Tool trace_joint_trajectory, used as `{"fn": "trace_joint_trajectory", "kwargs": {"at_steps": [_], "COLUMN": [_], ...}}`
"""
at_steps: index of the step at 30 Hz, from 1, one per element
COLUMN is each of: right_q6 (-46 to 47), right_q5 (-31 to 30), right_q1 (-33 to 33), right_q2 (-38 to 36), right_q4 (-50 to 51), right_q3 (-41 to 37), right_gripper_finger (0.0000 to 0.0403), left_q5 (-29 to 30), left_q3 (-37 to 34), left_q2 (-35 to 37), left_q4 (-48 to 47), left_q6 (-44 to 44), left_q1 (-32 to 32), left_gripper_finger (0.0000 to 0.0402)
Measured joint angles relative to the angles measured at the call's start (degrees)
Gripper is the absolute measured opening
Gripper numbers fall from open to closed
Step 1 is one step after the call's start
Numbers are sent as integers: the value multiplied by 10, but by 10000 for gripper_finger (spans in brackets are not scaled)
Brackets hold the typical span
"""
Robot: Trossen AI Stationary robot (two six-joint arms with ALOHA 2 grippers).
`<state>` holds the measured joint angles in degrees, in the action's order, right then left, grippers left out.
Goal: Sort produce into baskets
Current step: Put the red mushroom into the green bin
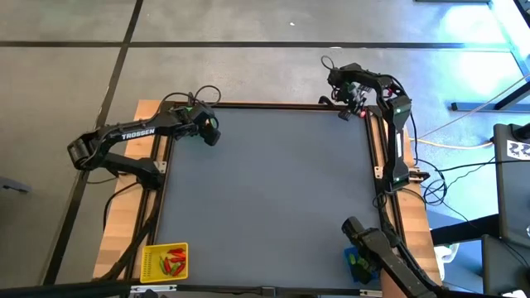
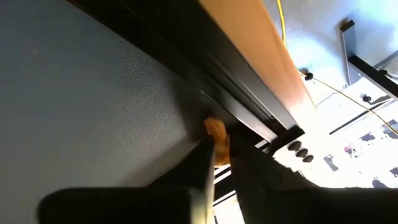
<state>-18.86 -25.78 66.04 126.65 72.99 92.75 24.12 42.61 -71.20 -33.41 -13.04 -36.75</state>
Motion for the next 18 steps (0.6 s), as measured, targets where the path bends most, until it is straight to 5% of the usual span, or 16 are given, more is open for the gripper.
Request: {"fn": "trace_joint_trajectory", "kwargs": {"at_steps": [5, 14, 18], "right_q6": [-1, -1, 2], "right_q5": [0, 3, 51], "right_q1": [0, -1, -2], "right_q2": [0, 0, -6], "right_q4": [0, 9, 30], "right_q3": [0, 1, 12], "right_gripper_finger": [9, 3, 2], "left_q5": [0, 0, 0], "left_q3": [0, 0, 0], "left_q2": [0, 0, 0], "left_q4": [0, -1, -1], "left_q6": [0, 8, 9], "left_q1": [0, 0, 0], "left_gripper_finger": [186, 186, 186]}}
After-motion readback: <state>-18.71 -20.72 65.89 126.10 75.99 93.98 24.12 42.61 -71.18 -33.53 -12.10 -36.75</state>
